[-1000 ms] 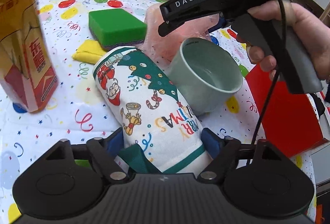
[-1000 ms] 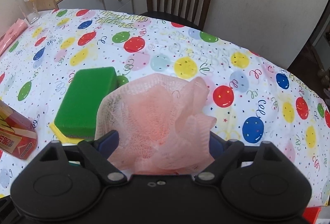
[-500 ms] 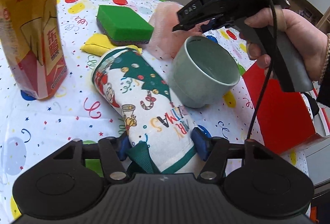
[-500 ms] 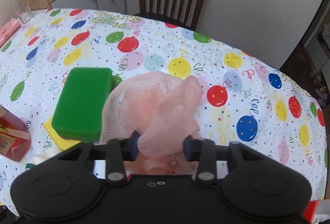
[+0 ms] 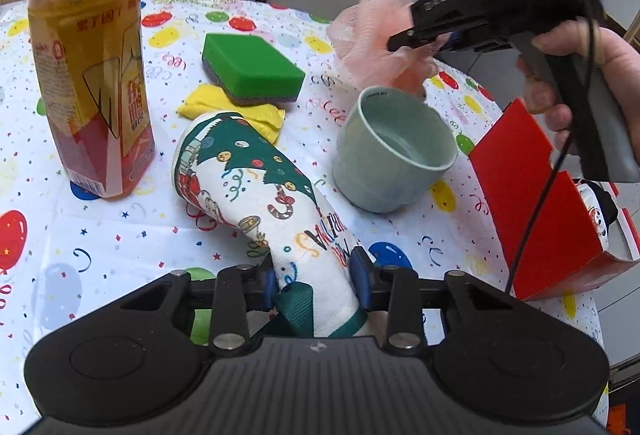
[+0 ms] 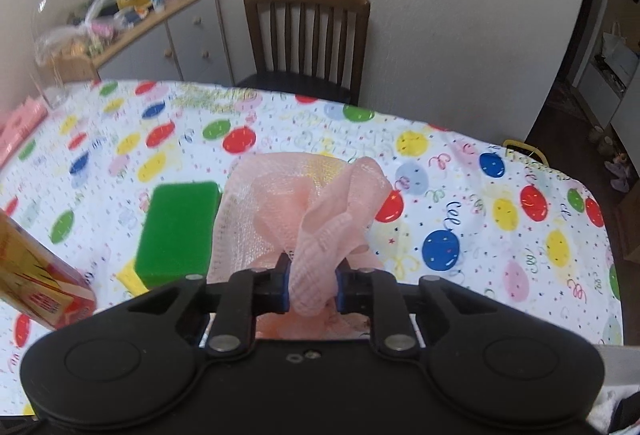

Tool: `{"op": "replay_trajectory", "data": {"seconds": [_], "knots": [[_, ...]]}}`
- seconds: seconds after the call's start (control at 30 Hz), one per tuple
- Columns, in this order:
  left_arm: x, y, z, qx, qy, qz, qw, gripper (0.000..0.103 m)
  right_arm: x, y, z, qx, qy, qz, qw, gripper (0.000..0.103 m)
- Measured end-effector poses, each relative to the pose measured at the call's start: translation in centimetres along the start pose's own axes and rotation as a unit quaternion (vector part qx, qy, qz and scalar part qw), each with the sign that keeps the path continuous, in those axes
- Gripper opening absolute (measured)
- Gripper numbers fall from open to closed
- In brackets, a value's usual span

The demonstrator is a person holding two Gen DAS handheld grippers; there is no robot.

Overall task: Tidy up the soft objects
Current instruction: 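Lift the cloth and bath puff with both tools and carry them over the shoebox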

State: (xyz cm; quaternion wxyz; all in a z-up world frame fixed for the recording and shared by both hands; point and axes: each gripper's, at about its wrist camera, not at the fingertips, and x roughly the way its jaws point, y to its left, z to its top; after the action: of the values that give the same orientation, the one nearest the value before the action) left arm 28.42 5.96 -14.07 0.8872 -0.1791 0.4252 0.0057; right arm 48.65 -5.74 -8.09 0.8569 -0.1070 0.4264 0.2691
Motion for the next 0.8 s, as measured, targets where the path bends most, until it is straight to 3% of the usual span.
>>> {"op": "replay_trajectory", "data": {"seconds": [0.33, 0.8], "knots": [[-2.8, -1.5, 0.4, 0.008, -0.033, -0.005, 0.9994, 0.028, -7.3, -2.2, -1.0, 0.013, -0.042, 0.023, 0.999, 0.018], [-8.0, -6.2, 0.8, 0.008, -0.063, -0.004, 0.998, 0.028, -17.7, -6.6, -6.1, -0.004, -0.059, 0.052, 0.997, 0.018]]}}
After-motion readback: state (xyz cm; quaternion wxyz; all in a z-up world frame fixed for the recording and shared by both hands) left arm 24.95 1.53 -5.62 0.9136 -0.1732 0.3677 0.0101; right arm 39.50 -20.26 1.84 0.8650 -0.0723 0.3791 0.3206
